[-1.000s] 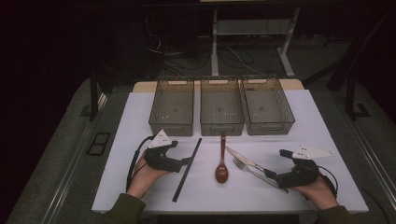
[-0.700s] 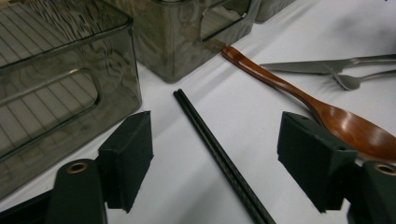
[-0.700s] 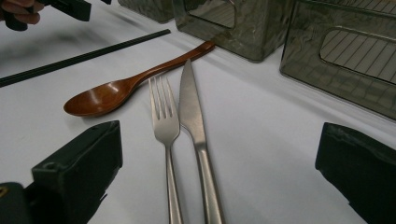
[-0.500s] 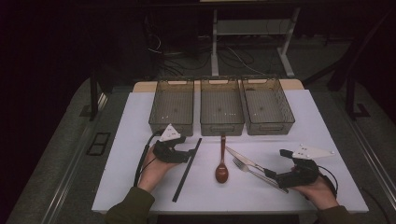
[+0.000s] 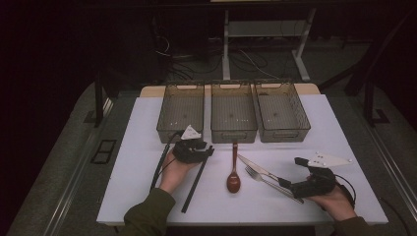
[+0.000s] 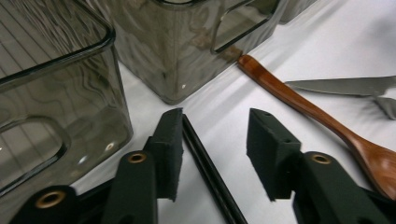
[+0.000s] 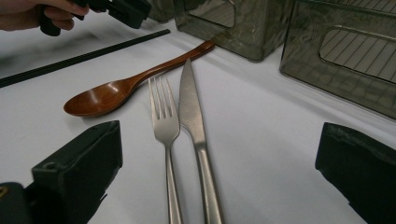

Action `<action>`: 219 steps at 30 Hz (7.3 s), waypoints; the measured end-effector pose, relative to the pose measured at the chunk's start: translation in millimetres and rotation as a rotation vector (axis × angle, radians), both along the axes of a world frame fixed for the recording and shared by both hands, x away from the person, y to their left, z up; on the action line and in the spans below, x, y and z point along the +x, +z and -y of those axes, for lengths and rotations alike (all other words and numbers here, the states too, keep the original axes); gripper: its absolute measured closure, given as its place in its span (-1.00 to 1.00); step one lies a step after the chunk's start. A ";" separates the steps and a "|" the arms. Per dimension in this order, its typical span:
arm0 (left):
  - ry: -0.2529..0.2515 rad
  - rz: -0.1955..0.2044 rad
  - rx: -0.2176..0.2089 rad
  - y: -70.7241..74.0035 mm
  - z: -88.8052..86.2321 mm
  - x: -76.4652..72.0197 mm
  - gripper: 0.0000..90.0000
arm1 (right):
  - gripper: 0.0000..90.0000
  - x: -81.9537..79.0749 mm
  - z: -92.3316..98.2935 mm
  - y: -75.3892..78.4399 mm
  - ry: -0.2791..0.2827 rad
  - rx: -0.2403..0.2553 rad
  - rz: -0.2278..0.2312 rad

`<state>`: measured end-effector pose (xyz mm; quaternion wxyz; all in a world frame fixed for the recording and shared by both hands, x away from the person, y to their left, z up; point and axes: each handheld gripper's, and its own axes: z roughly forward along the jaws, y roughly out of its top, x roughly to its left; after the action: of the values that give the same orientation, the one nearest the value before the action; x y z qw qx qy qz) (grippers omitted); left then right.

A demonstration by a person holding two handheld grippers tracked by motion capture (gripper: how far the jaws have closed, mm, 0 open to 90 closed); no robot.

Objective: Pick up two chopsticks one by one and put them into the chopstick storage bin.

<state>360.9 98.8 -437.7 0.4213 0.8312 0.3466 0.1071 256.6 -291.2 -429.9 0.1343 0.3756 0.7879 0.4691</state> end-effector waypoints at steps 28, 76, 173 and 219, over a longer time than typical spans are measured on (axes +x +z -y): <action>0.062 -0.036 0.106 -13.0 18.6 20.4 0.69 | -1.00 -0.6 -0.2 0.1 0.005 -0.001 0.008; -0.088 -0.024 0.107 -13.6 70.5 4.6 0.73 | -1.00 -0.1 0.4 0.3 0.004 0.001 0.005; -0.187 -0.089 0.039 -10.5 -39.7 -96.9 0.66 | -1.00 0.5 -0.4 -7.9 0.051 -0.044 -0.014; 0.006 -0.087 0.063 -10.7 -43.7 -95.5 0.89 | -0.99 0.3 -1.2 -7.9 0.049 -0.049 -0.013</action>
<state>265.4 142.6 -448.4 0.3791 0.8470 0.3634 0.0827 256.9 -290.0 -437.8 0.1268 0.3560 0.8088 0.4505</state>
